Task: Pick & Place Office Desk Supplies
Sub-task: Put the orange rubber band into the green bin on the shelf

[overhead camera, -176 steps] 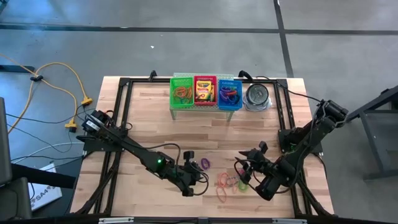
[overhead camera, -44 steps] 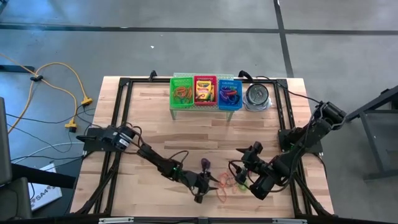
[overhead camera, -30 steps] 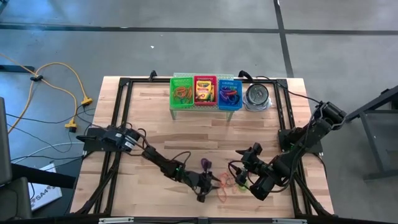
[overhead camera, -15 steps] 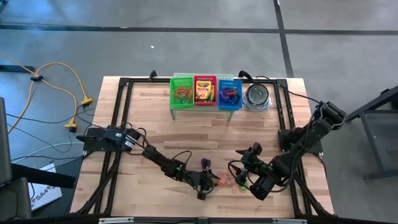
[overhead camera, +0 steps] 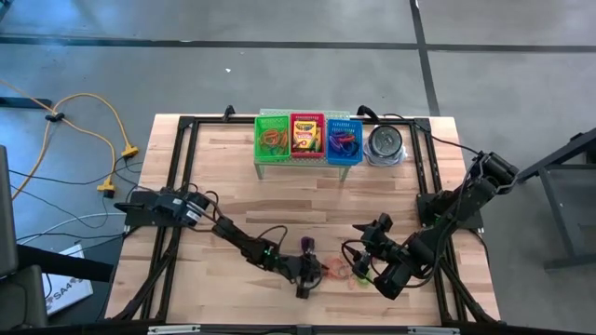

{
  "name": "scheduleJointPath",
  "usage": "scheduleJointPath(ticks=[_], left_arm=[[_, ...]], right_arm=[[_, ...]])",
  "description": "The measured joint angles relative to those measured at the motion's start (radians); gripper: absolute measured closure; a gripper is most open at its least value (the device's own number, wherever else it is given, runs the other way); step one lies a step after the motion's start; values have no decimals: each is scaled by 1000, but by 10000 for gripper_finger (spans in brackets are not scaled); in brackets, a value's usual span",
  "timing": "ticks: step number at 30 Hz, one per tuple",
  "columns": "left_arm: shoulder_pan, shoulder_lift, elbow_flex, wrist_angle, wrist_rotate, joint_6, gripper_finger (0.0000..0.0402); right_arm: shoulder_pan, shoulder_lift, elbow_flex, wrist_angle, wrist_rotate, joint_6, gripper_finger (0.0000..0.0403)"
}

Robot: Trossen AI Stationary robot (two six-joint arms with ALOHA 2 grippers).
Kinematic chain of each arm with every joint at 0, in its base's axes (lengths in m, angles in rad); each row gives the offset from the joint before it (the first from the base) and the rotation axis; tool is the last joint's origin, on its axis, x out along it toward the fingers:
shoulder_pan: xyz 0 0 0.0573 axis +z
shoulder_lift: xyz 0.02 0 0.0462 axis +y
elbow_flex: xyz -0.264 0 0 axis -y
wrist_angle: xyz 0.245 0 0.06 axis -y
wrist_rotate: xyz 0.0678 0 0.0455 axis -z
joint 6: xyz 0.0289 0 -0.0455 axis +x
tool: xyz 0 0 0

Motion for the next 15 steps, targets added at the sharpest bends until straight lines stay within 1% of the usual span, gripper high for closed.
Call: scheduleJointPath(ticks=[5,9,12,15], left_arm=[[-2,0,0,-2,0,-3,392],[-4,0,0,-3,0,-5,399],[-13,-1,2,-9,-8,29,400],[-33,-13,23,-81,-67,69,400]], right_arm=[[0,0,0,0,0,0,116],[0,0,0,0,0,0,115],[0,0,0,0,0,0,116],[0,0,0,0,0,0,115]])
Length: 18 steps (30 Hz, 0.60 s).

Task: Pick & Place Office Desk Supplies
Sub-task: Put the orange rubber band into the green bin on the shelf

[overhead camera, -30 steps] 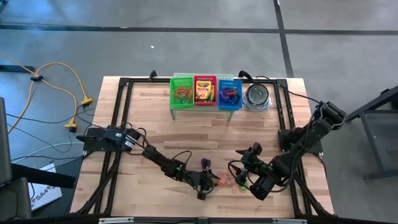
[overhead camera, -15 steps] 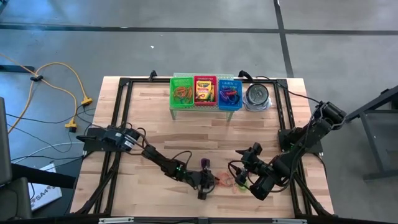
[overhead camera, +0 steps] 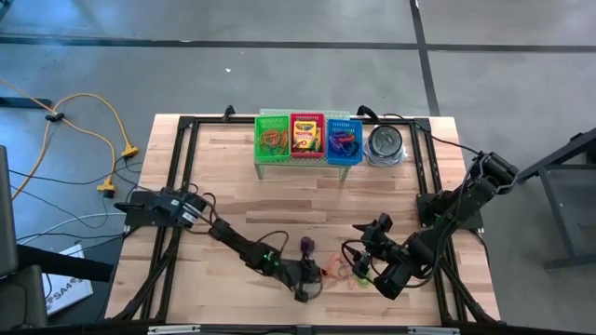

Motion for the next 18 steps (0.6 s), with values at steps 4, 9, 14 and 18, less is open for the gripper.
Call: scheduleJointPath(ticks=[4,9,14,18], left_arm=[[-19,-29,88,-257,-68,6,400],[-37,-36,283,-711,-91,2,400],[-68,-35,415,-989,-195,5,401],[-92,-36,483,-1057,-250,105,401]], right_arm=[[0,0,0,0,0,0,116],[0,0,0,0,0,0,115],[0,0,0,7,0,0,116],[0,10,0,10,0,0,115]])
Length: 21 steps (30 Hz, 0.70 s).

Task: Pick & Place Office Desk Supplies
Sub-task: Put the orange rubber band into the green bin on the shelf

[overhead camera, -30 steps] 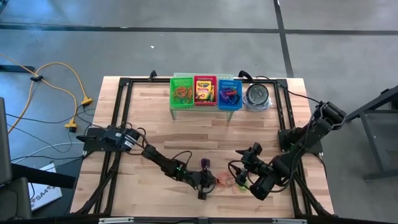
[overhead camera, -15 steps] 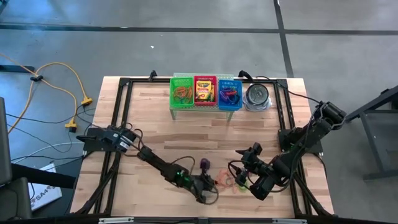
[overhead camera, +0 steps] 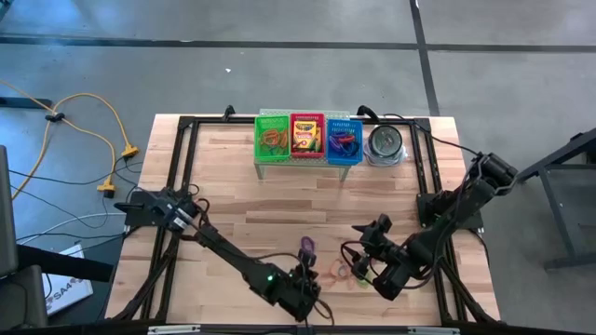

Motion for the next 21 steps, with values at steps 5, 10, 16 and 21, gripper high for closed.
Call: scheduleJointPath(ticks=[5,10,16,21], left_arm=[[-24,0,50,-58,-144,63,401],[-39,0,67,-57,-250,42,401],[-25,-23,69,-56,-75,-204,401],[-12,-48,69,-60,39,-253,401]], right_arm=[[0,29,0,18,0,0,115],[-2,59,0,25,2,0,116],[-2,68,0,36,-47,0,115],[0,68,0,63,-63,-4,115]])
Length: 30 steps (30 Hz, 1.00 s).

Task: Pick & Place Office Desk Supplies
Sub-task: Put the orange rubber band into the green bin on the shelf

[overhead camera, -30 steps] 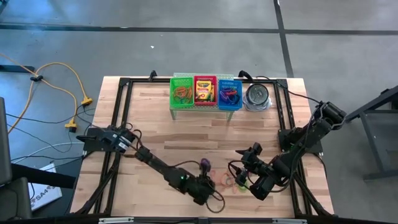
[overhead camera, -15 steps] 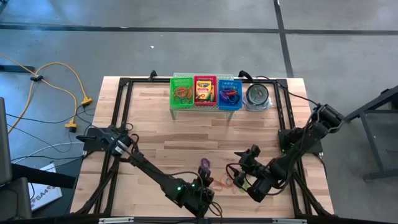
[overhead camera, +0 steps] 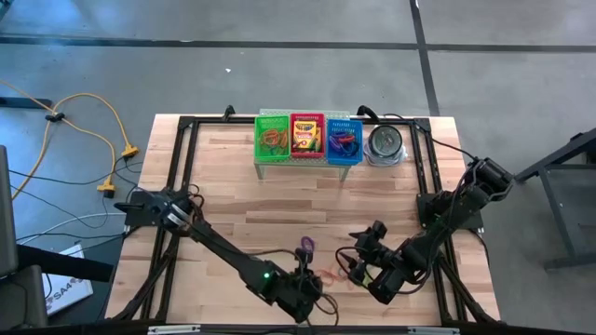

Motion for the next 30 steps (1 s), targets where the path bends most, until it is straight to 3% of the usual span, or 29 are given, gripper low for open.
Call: scheduleJointPath(ticks=[6,10,17,19,22,24,30], left_arm=[[-4,-102,0,-31,175,79,401],[-4,-159,0,-58,178,77,401],[-51,-206,0,-274,205,-64,401],[-76,-211,0,-328,289,-78,401],[-100,-210,0,-324,495,38,401],[-108,-207,0,-300,558,129,401],[-69,-233,-1,-477,525,155,401]], right_arm=[[-3,0,0,63,-7,-21,114],[-22,0,0,132,12,-34,114],[-55,0,0,177,-169,-42,114],[-56,3,0,190,-174,-42,114],[-52,20,0,238,-175,-41,114],[-46,32,0,275,-180,-35,114],[-40,47,0,294,-184,58,114]])
